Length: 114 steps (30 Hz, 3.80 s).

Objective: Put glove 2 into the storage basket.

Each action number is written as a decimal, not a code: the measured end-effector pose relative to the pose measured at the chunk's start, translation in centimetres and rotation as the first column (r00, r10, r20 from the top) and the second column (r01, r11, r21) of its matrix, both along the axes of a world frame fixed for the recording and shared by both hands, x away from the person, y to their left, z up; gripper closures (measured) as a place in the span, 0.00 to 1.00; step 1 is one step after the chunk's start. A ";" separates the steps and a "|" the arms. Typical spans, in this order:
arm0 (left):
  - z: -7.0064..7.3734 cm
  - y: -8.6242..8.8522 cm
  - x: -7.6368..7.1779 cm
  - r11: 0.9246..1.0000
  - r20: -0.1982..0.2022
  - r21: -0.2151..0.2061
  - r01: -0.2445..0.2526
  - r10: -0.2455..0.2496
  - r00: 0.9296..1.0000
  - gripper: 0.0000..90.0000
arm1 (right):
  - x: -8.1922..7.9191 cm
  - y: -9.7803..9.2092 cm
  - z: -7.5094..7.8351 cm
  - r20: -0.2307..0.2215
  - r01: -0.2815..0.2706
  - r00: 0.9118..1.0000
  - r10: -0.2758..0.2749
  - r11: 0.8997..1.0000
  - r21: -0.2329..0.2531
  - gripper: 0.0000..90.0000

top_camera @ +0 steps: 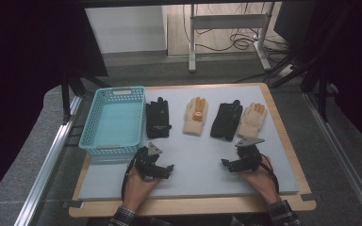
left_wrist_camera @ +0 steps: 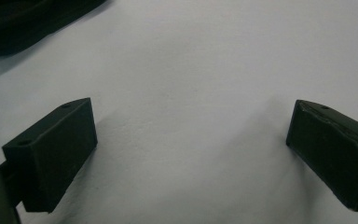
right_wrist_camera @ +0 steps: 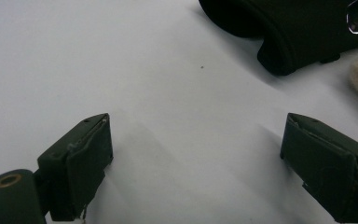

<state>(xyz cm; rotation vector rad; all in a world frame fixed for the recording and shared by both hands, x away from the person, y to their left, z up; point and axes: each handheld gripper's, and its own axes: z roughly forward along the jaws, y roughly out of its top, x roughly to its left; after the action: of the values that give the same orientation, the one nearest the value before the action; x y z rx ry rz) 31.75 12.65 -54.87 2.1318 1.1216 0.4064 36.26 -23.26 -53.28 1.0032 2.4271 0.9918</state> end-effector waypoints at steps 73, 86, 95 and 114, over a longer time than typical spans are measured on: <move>0.0 0.0 0.0 1.000 0.002 0.003 0.003 -0.003 1.000 0.03 | 16.4 0.1 2.1 -0.137 0.156 0.980 -0.147 0.986 0.052 0.92; 0.0 0.0 0.0 1.000 0.005 0.004 0.001 -0.001 1.000 0.02 | 13.8 0.1 5.3 -0.084 0.089 0.993 -0.080 0.990 0.111 0.92; 0.0 0.0 -0.1 1.000 0.006 0.005 0.001 -0.002 1.000 0.03 | 9.4 1.1 8.5 -0.054 0.009 0.999 0.000 0.985 0.172 0.92; 0.0 0.0 -0.1 1.000 0.006 -0.002 -0.004 0.004 1.000 0.03 | -0.5 6.9 5.5 -0.069 -0.156 0.983 0.170 0.971 0.182 0.92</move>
<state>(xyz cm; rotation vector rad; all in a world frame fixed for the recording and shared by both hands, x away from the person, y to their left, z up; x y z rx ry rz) 31.68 12.60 -54.89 2.1257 1.1227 0.4135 35.71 -16.37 -47.73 0.9295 2.5605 1.2636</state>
